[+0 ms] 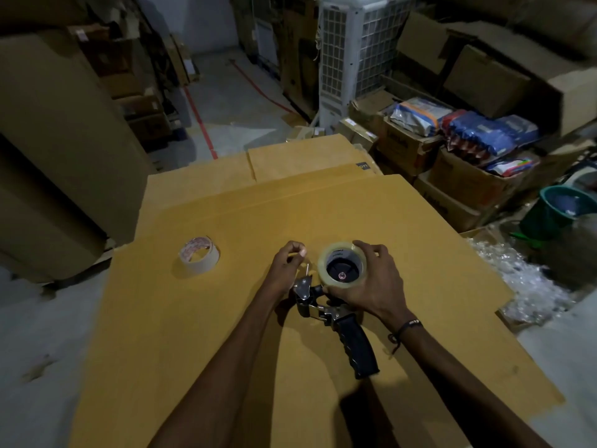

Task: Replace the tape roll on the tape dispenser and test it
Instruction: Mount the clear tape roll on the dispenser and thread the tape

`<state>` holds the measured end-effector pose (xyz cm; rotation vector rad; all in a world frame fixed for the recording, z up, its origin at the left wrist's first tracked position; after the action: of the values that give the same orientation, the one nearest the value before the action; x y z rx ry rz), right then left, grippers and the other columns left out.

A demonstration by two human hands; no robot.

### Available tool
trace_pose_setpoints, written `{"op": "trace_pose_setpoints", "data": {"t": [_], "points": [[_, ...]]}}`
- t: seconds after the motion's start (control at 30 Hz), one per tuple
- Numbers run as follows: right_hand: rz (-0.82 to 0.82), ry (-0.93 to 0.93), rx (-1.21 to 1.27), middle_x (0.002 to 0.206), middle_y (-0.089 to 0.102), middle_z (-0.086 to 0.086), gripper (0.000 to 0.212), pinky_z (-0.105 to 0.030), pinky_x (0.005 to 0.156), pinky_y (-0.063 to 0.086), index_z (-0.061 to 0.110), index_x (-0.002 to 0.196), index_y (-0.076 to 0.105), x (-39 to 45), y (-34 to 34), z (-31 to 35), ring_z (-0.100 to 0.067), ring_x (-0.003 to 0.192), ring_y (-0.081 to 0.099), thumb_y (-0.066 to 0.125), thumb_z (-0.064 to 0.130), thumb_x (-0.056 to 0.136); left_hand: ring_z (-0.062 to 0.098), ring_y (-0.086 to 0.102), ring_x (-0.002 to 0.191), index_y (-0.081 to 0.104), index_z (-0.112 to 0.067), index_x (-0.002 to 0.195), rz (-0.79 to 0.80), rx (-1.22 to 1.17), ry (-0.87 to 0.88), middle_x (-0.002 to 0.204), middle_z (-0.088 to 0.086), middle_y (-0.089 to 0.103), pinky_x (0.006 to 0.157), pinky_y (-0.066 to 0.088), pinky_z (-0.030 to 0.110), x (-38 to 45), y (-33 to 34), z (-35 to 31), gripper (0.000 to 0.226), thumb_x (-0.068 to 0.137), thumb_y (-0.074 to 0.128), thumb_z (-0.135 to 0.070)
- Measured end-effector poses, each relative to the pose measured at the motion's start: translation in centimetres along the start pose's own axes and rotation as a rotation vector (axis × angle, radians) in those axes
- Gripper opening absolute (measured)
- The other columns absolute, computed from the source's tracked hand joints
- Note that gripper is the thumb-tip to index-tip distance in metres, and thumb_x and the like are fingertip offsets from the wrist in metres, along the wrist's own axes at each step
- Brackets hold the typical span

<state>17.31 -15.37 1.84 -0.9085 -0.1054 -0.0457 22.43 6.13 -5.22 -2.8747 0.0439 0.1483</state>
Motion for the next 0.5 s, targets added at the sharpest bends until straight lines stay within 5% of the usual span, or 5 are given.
{"op": "trace_pose_setpoints", "data": {"t": [0.23, 0.3, 0.4, 0.5], "points": [[0.045, -0.017, 0.108, 0.142, 0.05, -0.002, 0.126, -0.044, 0.091, 0.06, 0.033, 0.155, 0.047, 0.1, 0.1, -1.0, -0.024, 0.129, 0.057, 0.075, 0.092, 0.047, 0.019, 0.057, 0.114, 0.062, -0.022, 0.11, -0.103, -0.077, 0.076, 0.125, -0.001, 0.062, 0.089, 0.044, 0.032, -1.3, -2.7, -2.0, 0.006, 0.106, 0.06, -0.018], [0.057, -0.04, 0.133, 0.142, 0.051, -0.001, 0.122, -0.045, 0.093, 0.058, 0.039, 0.157, 0.042, 0.1, 0.2, -1.1, -0.023, 0.128, 0.057, 0.078, 0.089, 0.051, 0.02, 0.055, 0.121, 0.063, -0.032, 0.114, -0.115, -0.027, 0.125, 0.134, -0.005, 0.059, 0.087, 0.044, 0.033, -2.6, -3.0, -3.7, 0.018, 0.098, 0.07, -0.029], [0.066, -0.078, 0.158, 0.138, 0.054, 0.0, 0.114, -0.041, 0.096, 0.057, 0.039, 0.155, 0.045, 0.2, 0.2, -1.3, -0.021, 0.126, 0.058, 0.081, 0.083, 0.056, 0.017, 0.046, 0.134, 0.06, -0.055, 0.119, -0.082, 0.194, 0.226, 0.14, -0.016, 0.052, 0.104, 0.038, 0.043, -4.2, -2.1, -6.0, 0.041, 0.081, 0.076, -0.053], [0.138, -0.106, 0.168, 0.138, 0.052, 0.0, 0.112, -0.041, 0.101, 0.054, 0.035, 0.157, 0.045, 0.5, 0.7, -1.4, -0.021, 0.128, 0.055, 0.077, 0.081, 0.06, 0.011, 0.036, 0.141, 0.056, -0.06, 0.131, 0.009, 0.38, 0.237, 0.148, -0.024, 0.046, 0.111, 0.026, 0.047, -4.5, -0.1, -6.3, 0.058, 0.079, 0.081, -0.053]]}}
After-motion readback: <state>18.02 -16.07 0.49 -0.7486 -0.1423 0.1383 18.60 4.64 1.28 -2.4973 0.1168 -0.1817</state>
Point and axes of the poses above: each hand's wrist, its own x-axis towards the middle knuckle, its own y-axis out of the palm, z = x × y, the point moved 10 cm from there along x, towards the middle knuckle
